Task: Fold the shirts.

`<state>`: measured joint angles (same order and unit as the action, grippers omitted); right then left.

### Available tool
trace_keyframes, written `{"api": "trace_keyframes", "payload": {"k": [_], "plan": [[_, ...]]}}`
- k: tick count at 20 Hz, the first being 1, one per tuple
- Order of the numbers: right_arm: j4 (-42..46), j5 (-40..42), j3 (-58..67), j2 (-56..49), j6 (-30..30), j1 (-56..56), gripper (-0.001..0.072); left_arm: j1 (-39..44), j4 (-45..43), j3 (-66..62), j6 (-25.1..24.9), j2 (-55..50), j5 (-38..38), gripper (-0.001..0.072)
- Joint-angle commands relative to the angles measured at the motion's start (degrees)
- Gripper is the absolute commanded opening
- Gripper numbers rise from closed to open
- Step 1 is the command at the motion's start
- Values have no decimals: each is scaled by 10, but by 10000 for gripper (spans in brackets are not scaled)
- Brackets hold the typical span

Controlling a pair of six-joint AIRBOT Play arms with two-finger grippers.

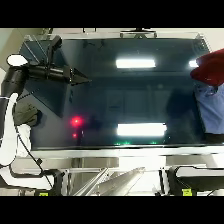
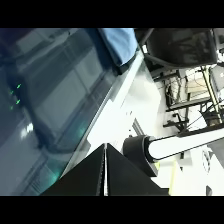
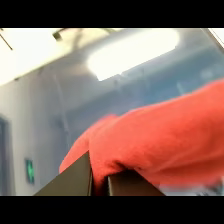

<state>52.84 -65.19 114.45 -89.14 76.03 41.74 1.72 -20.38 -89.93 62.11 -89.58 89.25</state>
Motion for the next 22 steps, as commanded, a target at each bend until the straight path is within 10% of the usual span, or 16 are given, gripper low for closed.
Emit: {"api": "trace_keyframes", "payload": {"k": [1, 8, 15, 17, 22], "plan": [[25, -87, -4, -42, -10, 59, 13, 5, -8, 0, 0, -24, 1, 13], [68, -282, -172, -30, 114, 186, 15, 43, -9, 0, 0, -54, 34, 13], [119, -288, -251, -31, 92, 211, 29, 62, -10, 0, 0, -54, 39, 13], [184, -310, -253, -30, 134, 210, 522, 62, -10, 0, 1, -54, 44, 13], [302, -386, -251, -28, 215, 210, 597, 61, -10, 0, 1, -54, 69, 13]]}}
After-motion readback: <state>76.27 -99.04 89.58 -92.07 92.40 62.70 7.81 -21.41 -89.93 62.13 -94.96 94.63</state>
